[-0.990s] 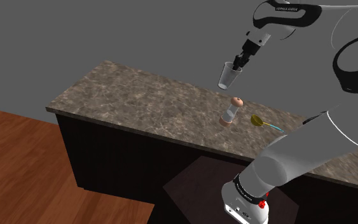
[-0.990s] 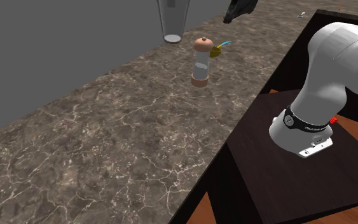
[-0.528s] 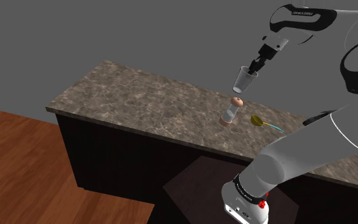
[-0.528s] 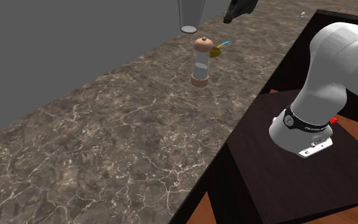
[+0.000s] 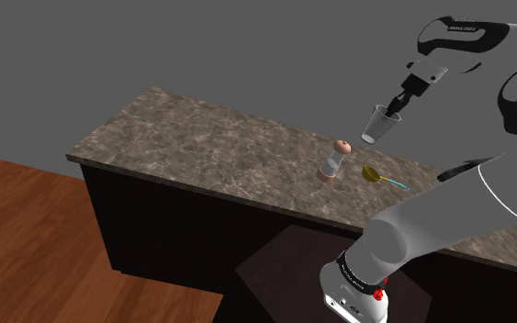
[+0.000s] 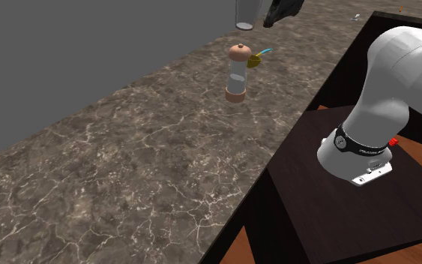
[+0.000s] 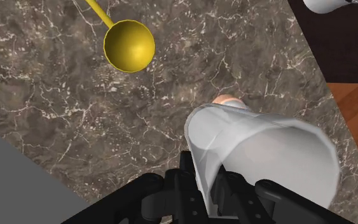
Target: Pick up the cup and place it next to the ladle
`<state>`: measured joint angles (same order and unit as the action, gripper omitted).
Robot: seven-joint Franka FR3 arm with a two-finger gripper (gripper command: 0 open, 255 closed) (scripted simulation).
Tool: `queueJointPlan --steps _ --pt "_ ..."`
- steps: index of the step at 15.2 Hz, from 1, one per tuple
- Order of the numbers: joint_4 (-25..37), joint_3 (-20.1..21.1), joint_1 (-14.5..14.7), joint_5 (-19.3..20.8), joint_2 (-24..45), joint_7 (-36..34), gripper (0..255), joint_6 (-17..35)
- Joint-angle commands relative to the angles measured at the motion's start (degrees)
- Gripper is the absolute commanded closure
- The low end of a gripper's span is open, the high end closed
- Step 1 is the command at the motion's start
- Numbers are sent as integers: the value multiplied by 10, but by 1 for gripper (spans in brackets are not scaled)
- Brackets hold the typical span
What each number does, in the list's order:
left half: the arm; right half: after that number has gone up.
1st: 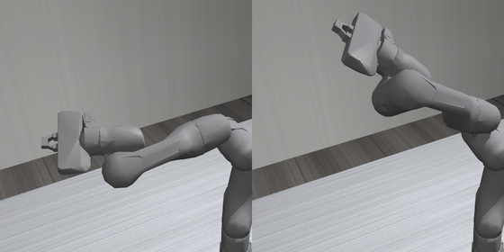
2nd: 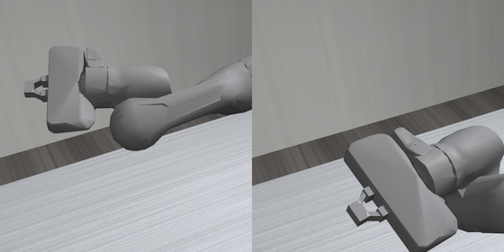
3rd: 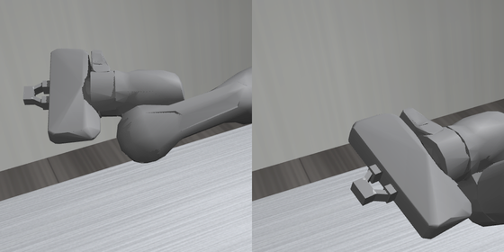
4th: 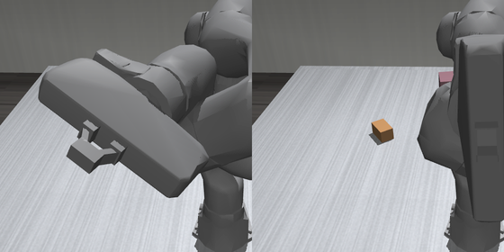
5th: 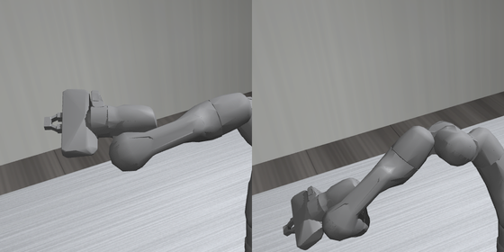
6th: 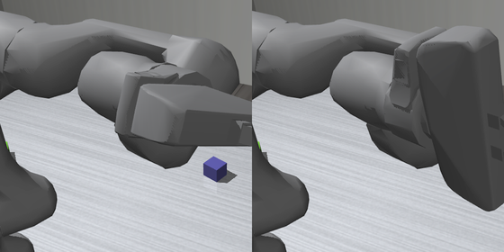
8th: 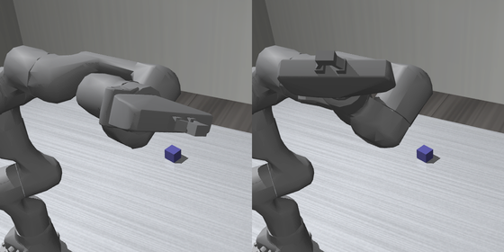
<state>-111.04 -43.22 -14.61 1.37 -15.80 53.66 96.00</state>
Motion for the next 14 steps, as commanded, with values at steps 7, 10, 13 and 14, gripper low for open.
queueJointPlan --steps 7,10,13,14 --pt "62 -101 -26 -17 58 136 255 -26" --pt "96 -148 -37 -44 103 201 255 -38" --pt "138 -194 -61 -93 170 278 255 -55" --pt "154 -206 -75 -114 197 306 255 -63"
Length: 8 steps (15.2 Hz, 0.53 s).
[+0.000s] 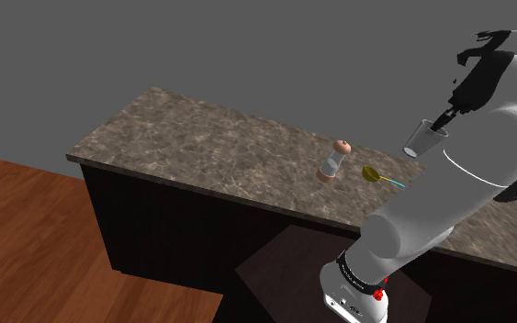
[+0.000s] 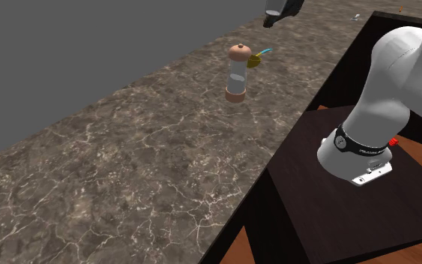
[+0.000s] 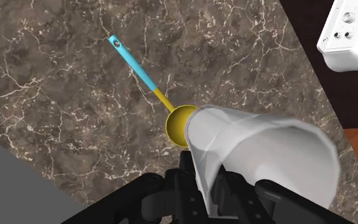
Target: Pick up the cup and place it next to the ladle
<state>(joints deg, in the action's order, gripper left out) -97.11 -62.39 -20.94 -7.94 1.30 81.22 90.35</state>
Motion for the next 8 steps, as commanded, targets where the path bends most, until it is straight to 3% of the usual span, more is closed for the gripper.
queueJointPlan --steps 1,8 --pt "32 -22 -32 -42 55 59 255 -15" --pt "185 1 -235 -169 226 207 255 -93"
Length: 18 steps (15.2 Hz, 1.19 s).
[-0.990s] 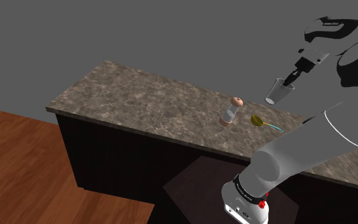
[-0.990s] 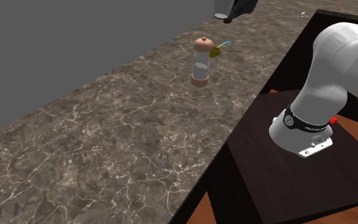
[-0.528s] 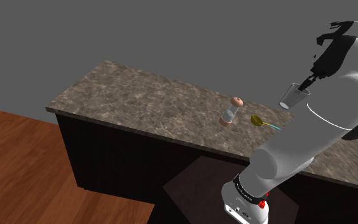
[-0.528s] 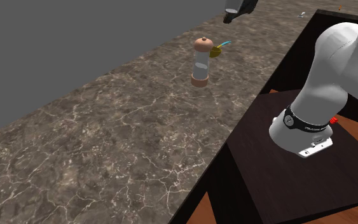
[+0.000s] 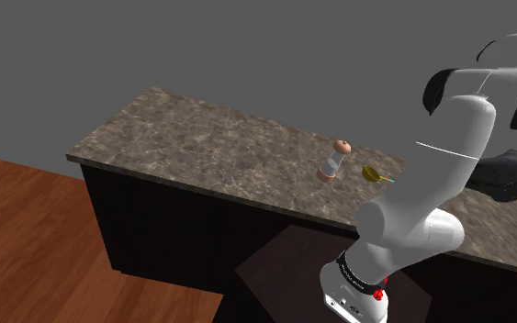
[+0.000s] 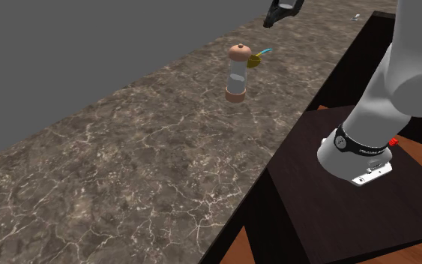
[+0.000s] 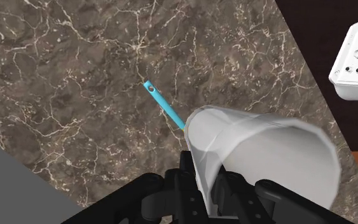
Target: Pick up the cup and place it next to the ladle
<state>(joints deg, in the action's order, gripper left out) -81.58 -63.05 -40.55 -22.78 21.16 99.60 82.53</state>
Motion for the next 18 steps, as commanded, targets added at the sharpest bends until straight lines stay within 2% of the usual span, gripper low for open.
queueJointPlan --steps 1,4,11,18 --pt "57 16 -71 -35 49 37 255 -27" --pt "156 44 -174 -78 115 69 255 -70" --pt "78 38 -140 -70 106 79 255 -9" --pt "16 37 -118 -71 106 89 255 45"
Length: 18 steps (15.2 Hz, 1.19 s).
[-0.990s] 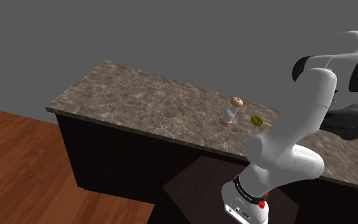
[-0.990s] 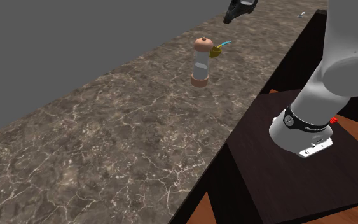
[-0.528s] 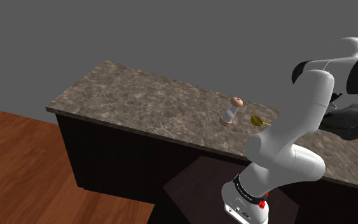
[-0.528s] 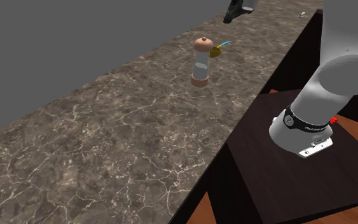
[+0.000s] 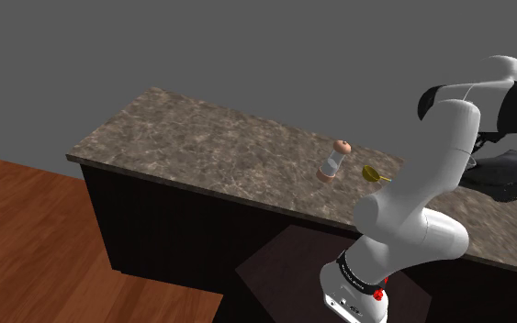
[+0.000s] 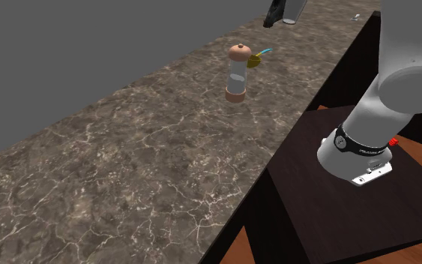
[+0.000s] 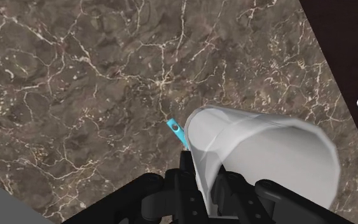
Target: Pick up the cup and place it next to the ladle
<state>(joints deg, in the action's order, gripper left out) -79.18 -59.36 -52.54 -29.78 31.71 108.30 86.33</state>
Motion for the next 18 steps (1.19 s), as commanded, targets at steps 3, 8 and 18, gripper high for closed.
queueJointPlan --steps 3,8,18 --pt "-30 1 8 -3 3 7 255 29" --pt "-63 4 15 -10 9 15 255 63" --pt "-116 18 19 -30 30 33 255 124"
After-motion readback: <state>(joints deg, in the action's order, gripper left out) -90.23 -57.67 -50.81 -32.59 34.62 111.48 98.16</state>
